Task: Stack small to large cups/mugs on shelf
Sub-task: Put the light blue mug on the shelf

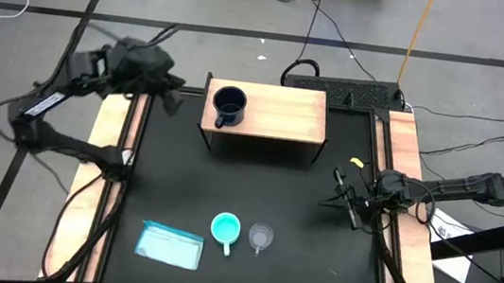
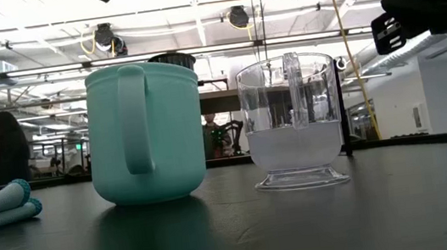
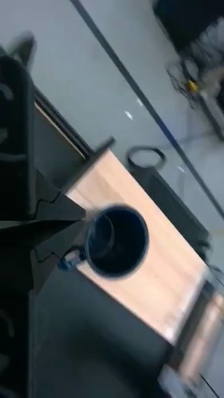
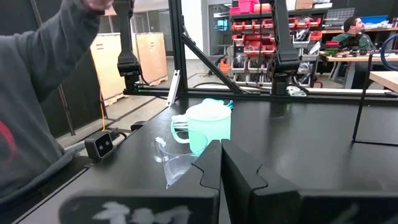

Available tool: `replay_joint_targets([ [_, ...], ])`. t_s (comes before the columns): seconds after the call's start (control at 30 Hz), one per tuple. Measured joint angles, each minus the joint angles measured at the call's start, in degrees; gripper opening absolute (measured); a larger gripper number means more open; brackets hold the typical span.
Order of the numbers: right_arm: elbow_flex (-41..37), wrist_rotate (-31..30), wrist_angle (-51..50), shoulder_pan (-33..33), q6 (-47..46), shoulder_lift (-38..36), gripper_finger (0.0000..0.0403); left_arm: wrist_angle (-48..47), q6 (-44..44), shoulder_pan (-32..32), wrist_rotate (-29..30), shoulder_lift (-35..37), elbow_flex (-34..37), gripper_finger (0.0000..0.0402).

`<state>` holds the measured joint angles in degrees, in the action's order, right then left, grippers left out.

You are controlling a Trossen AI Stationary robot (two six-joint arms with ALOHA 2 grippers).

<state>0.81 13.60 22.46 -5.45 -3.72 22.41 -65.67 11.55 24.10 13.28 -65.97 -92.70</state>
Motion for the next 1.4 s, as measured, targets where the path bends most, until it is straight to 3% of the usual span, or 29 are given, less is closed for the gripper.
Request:
replay_joint_targets([
  [0.13, -0.01, 0.00, 0.00, 0.00, 0.04, 0.00, 0.0000, 13.03, 1.11, -1.76, -6.18, 8.39, 14.58, 0.0001],
  [0.37, 0.01, 0.01, 0.00, 0.00, 0.06, 0.00, 0.0000, 28.84, 2.16, -9.82, -6.69, 16.23, 34.39, 0.0000],
  [0.7, 0.00, 0.00, 0.00, 0.00, 0.30, 0.00, 0.0000, 43.24, 0.58, -18.98, -0.25, 28.14, 50.87, 0.0000],
  [0.83, -0.01, 0.01, 0.00, 0.00, -0.12, 0.00, 0.0000, 50.56, 1.66, -20.27, -1.33, 32.53, 58.21, 0.0000],
  [1.1, -0.01, 0.01, 0.00, 0.00, -0.12, 0.00, 0.0000, 61.65, -0.99, -23.85, -2.76, 33.37, 70.12, 0.0000],
  [1.4, 0.01, -0.01, 0.00, 0.00, 1.57, -0.02, 0.0000, 78.98, -4.34, -27.00, -2.78, 33.51, 78.75, 0.0000],
])
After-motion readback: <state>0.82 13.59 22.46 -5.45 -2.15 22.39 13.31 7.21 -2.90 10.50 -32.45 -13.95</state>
